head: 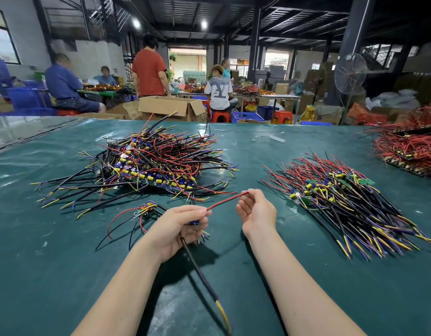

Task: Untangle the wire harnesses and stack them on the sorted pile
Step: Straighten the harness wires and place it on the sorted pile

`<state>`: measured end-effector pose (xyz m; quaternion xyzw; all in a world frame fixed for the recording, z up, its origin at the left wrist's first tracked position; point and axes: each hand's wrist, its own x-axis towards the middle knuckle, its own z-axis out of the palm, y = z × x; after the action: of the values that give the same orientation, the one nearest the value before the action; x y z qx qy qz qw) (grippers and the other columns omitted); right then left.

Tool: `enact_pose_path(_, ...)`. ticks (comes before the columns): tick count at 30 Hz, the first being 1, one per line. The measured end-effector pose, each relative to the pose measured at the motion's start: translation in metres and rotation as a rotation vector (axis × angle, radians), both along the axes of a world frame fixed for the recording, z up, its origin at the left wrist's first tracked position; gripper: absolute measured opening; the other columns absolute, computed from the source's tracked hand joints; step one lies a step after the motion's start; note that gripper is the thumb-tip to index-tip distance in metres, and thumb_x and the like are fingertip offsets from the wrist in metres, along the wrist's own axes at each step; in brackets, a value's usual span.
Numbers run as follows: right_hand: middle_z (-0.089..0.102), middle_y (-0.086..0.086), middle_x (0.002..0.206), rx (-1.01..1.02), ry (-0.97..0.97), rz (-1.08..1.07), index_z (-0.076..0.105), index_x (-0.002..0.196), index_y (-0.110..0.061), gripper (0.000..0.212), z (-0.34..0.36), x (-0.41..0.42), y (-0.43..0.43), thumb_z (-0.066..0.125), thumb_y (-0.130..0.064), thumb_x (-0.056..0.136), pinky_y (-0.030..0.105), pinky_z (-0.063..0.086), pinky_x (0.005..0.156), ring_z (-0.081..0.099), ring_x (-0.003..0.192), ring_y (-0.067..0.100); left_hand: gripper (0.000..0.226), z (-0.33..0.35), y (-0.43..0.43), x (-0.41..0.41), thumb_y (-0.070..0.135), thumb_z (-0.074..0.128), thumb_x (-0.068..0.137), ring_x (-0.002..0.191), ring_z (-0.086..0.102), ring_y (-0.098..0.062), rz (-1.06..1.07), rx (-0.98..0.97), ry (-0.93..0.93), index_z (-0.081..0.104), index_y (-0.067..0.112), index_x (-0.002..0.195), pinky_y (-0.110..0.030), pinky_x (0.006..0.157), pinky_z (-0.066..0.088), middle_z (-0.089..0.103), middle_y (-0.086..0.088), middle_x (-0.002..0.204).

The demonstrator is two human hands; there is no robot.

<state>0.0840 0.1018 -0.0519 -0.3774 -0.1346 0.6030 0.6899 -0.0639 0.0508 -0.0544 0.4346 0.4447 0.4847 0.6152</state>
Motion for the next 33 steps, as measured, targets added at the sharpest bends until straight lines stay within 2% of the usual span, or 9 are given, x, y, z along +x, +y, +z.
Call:
enact_pose_path(3, 0.051, -0.004, 0.034, -0.065, 0.103, 0.014, 0.053, 0.061, -0.006, 0.024, 0.001, -0.004, -0.001, 0.05, -0.005, 0.085, 0.011, 0.036, 0.03, 0.044, 0.025, 0.004, 0.016, 0.004, -0.005, 0.0, 0.013, 0.061, 0.066, 0.049, 0.061, -0.008, -0.144, -0.051, -0.117, 0.076, 0.012, 0.063, -0.016, 0.046, 0.049, 0.064, 0.002, 0.055)
enact_pose_path(7, 0.048, -0.001, 0.033, 0.0, -0.049, -0.073, 0.052, 0.058, -0.003, 0.027, -0.002, 0.004, 0.003, 0.046, 0.0, 0.084, 0.013, 0.038, 0.031, 0.044, 0.027, 0.01, 0.018, 0.004, -0.001, 0.004, 0.0, 0.059, 0.083, 0.046, 0.062, -0.007, 0.083, -0.042, 0.123, 0.068, 0.009, 0.07, -0.011, 0.042, 0.043, 0.066, 0.001, 0.053)
enact_pose_path(11, 0.041, 0.023, 0.048, 0.446, -1.096, -0.363, 0.05, 0.052, 0.005, 0.035, -0.005, -0.002, -0.004, 0.048, -0.019, 0.079, 0.033, 0.035, 0.048, 0.033, 0.047, 0.016, 0.02, 0.002, 0.004, -0.007, 0.001, 0.061, 0.084, 0.04, 0.057, 0.0, 0.401, 0.072, 0.322, 0.065, 0.012, 0.067, -0.01, 0.039, 0.04, 0.063, 0.005, 0.047)
enact_pose_path(12, 0.042, 0.027, 0.053, 0.505, -1.247, -0.36, 0.05, 0.053, 0.006, 0.039, -0.006, -0.006, -0.005, 0.046, -0.025, 0.078, 0.037, 0.035, 0.051, 0.033, 0.048, 0.022, 0.019, 0.001, 0.003, -0.012, 0.003, 0.061, 0.084, 0.04, 0.057, 0.0, 0.436, 0.071, 0.313, 0.065, 0.013, 0.069, -0.013, 0.042, 0.041, 0.064, 0.007, 0.048)
enact_pose_path(14, 0.046, 0.024, 0.05, 0.499, -1.116, -0.296, 0.053, 0.055, 0.006, 0.037, -0.003, -0.008, -0.005, 0.049, -0.019, 0.082, 0.035, 0.042, 0.051, 0.043, 0.044, 0.024, 0.015, 0.003, 0.002, -0.017, 0.008, 0.06, 0.086, 0.047, 0.059, -0.003, 0.404, 0.041, 0.271, 0.066, 0.015, 0.074, -0.018, 0.05, 0.038, 0.066, 0.008, 0.055)
enact_pose_path(17, 0.049, 0.0, 0.038, 0.285, -0.533, -0.168, 0.053, 0.054, -0.004, 0.034, -0.002, 0.001, 0.003, 0.048, 0.004, 0.087, 0.019, 0.043, 0.036, 0.043, 0.031, 0.007, 0.014, 0.009, -0.003, -0.009, 0.006, 0.056, 0.087, 0.05, 0.059, -0.006, 0.108, -0.011, 0.1, 0.066, 0.012, 0.08, -0.017, 0.045, 0.042, 0.066, 0.006, 0.061)
enact_pose_path(21, 0.048, -0.003, 0.031, -0.019, -0.089, -0.074, 0.053, 0.06, -0.005, 0.026, 0.0, 0.006, 0.006, 0.048, -0.001, 0.085, 0.011, 0.037, 0.03, 0.043, 0.025, 0.003, 0.018, 0.008, -0.005, 0.001, 0.001, 0.052, 0.088, 0.048, 0.063, -0.007, -0.059, -0.05, -0.06, 0.066, 0.007, 0.078, -0.013, 0.039, 0.044, 0.066, 0.005, 0.056)
enact_pose_path(28, 0.049, -0.004, 0.031, -0.046, -0.106, -0.041, 0.052, 0.062, -0.006, 0.027, -0.001, 0.015, 0.008, 0.049, -0.003, 0.088, 0.012, 0.04, 0.031, 0.045, 0.025, 0.004, 0.023, 0.002, 0.002, 0.009, -0.004, 0.051, 0.086, 0.05, 0.066, -0.013, 0.102, -0.014, -0.326, 0.067, 0.001, 0.069, -0.015, 0.047, 0.051, 0.065, -0.006, 0.056)
enact_pose_path(33, 0.05, -0.004, 0.033, 0.056, -0.261, 0.044, 0.055, 0.067, -0.005, 0.029, -0.002, 0.006, 0.007, 0.05, -0.012, 0.094, 0.013, 0.042, 0.034, 0.045, 0.027, 0.003, 0.011, -0.004, 0.004, 0.009, -0.007, 0.056, 0.083, 0.052, 0.067, -0.015, 0.174, -0.039, -0.242, 0.063, -0.001, 0.076, -0.015, 0.051, 0.053, 0.067, -0.008, 0.057)
